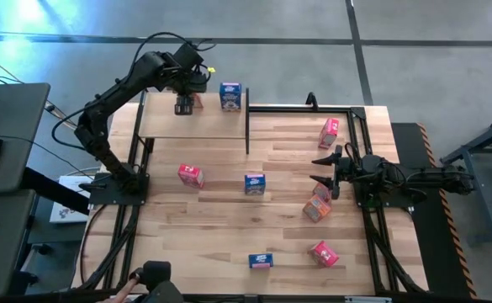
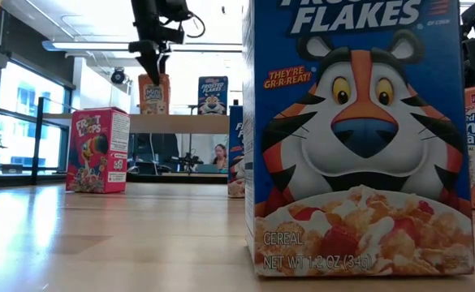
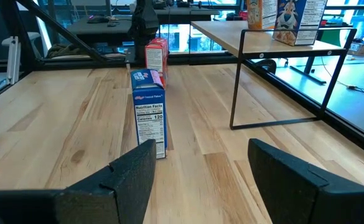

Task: Stack cereal on shelf
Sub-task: Put the bottom left orange cereal box on the the shelf

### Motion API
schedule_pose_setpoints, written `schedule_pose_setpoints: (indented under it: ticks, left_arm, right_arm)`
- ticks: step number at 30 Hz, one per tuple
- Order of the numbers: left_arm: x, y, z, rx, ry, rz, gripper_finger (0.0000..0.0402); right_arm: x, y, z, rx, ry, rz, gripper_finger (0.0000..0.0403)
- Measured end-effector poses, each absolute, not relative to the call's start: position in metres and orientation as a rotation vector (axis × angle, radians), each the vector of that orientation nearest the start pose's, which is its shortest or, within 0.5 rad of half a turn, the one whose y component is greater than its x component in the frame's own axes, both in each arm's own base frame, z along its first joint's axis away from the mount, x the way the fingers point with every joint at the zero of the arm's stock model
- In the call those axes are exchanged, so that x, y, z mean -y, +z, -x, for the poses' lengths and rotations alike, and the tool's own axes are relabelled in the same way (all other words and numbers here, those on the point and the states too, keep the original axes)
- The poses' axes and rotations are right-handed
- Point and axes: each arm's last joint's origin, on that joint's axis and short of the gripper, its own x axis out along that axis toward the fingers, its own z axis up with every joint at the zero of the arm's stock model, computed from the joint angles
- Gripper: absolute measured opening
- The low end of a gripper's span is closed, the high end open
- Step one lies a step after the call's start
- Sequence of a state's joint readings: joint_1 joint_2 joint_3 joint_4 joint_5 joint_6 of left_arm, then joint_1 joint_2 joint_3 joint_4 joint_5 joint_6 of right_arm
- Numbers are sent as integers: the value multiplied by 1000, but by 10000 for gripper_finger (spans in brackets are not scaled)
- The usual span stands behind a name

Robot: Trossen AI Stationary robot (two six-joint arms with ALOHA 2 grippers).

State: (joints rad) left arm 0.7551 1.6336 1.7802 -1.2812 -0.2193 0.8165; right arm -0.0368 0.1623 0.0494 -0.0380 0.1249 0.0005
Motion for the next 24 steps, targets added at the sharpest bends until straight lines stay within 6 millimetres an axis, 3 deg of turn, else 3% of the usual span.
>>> schedule_pose_setpoints:
  ticks: [24]
  left_arm:
    - [-224,378,-219,-1376,397,-371,228]
  right_arm:
    - [7,163,-105,-155,-161,6,248]
